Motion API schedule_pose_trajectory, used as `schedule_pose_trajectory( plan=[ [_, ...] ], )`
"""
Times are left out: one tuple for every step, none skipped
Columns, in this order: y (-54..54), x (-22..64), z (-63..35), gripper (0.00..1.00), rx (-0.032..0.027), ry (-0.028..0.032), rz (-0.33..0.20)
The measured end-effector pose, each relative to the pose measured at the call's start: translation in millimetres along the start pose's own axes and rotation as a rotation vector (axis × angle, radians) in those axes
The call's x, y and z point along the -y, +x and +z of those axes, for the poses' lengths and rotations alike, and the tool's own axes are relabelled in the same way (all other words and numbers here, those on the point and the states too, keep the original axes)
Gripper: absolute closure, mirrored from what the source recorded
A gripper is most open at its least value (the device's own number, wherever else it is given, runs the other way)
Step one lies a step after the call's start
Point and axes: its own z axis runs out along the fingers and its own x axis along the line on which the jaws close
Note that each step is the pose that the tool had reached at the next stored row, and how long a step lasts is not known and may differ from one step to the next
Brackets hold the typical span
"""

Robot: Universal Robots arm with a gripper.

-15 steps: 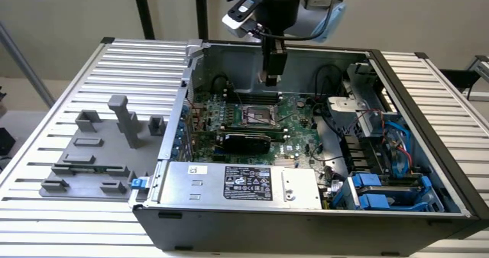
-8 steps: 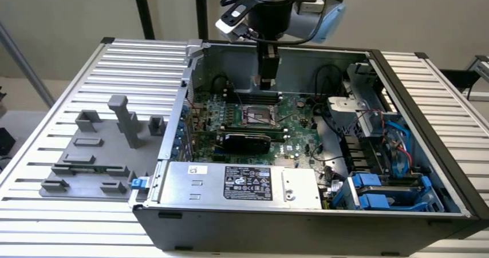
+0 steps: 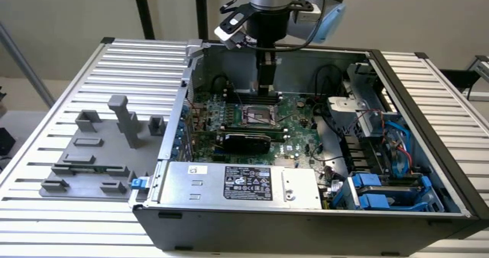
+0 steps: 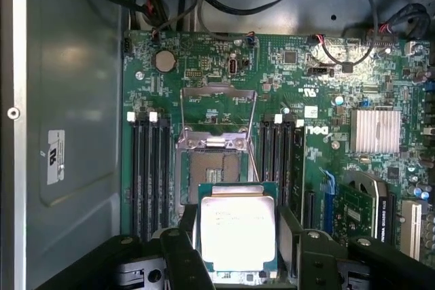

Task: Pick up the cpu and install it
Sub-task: 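Place the cpu into insertion slot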

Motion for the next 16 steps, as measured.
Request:
schedule_pose_trajectory(
  plan=[
    [0.1, 0.1, 1.8, 0.45, 0.0001, 0.0000, 0.000],
    [0.2, 0.2, 3.7, 0.45, 0.0000, 0.0000, 0.000],
    [0.2, 0.2, 5.6, 0.45, -0.0002, -0.0003, 0.000],
    [-0.6, 0.6, 13.5, 0.45, -0.0032, -0.0018, 0.003],
    [-1.8, 0.7, 16.2, 0.45, -0.0066, -0.0027, 0.006],
    [-2.5, 0.7, 17.4, 0.45, -0.0088, -0.0031, 0.008],
    [-3.1, 0.8, 18.7, 0.45, -0.0117, -0.0034, 0.010],
    [-3.7, 0.8, 19.9, 0.45, -0.0145, -0.0037, 0.013],
    [-4.4, 0.8, 21.1, 0.45, -0.0173, -0.0039, 0.015],
    [-5.6, 1.0, 24.3, 0.45, -0.0208, -0.0038, 0.020],
    [-5.4, 0.1, 37.2, 0.45, -0.0288, -0.0054, 0.023],
    [-5.2, -0.6, 40.7, 0.45, -0.0300, -0.0058, 0.024],
    [-5.1, -0.9, 42.4, 0.45, -0.0305, -0.0060, 0.024],
    [-5.1, -1.1, 44.2, 0.45, -0.0310, -0.0061, 0.024],
    [-5.0, -1.0, 46.0, 0.45, -0.0316, -0.0063, 0.024],
    [-4.9, -0.9, 47.8, 0.45, -0.0324, -0.0064, 0.025]
  ],
)
